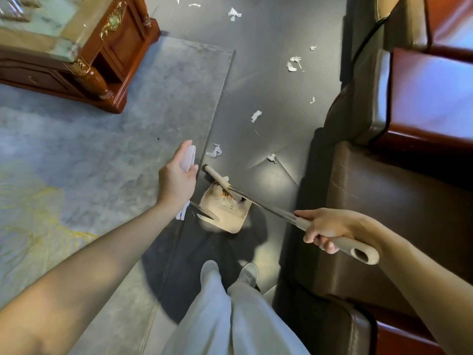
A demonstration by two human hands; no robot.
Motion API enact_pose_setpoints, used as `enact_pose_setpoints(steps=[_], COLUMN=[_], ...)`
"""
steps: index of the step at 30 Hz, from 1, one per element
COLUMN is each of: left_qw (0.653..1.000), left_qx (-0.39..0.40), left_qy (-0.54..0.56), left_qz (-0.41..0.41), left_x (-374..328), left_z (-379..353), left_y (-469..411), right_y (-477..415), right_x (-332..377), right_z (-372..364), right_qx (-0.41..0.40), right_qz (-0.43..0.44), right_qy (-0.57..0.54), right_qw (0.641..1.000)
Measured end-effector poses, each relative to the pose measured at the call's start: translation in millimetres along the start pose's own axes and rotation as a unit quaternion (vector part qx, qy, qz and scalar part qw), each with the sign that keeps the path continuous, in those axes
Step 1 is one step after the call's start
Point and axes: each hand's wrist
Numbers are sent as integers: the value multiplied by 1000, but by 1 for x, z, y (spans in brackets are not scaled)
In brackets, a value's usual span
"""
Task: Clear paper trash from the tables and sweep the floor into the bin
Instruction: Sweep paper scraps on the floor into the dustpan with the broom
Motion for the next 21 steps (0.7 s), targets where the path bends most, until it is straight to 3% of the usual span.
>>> enact_pose_setpoints(steps=[8, 14, 21], left_qw=[1000, 999, 999], left_qx=[-8, -27, -22], left_qy=[-2, 10, 13], left_qz=[2, 31, 41], left_x=[37, 78, 142], left_z=[42, 83, 134], left_y=[32, 75, 114], right_y=[33, 16, -30], right_x=[40, 58, 40], right_z=[-13, -64, -174], right_qx=[-5, -31, -43], right_qz=[44, 66, 102], right_qy=[47, 102, 307], right_qw=[998, 992, 945])
Point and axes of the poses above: each hand's wrist, its own y-axis away from the middle knuckle, its own z-axis out of the back of the hand, x = y × z, and after that the axes turned 11 degrees about z, right-handed
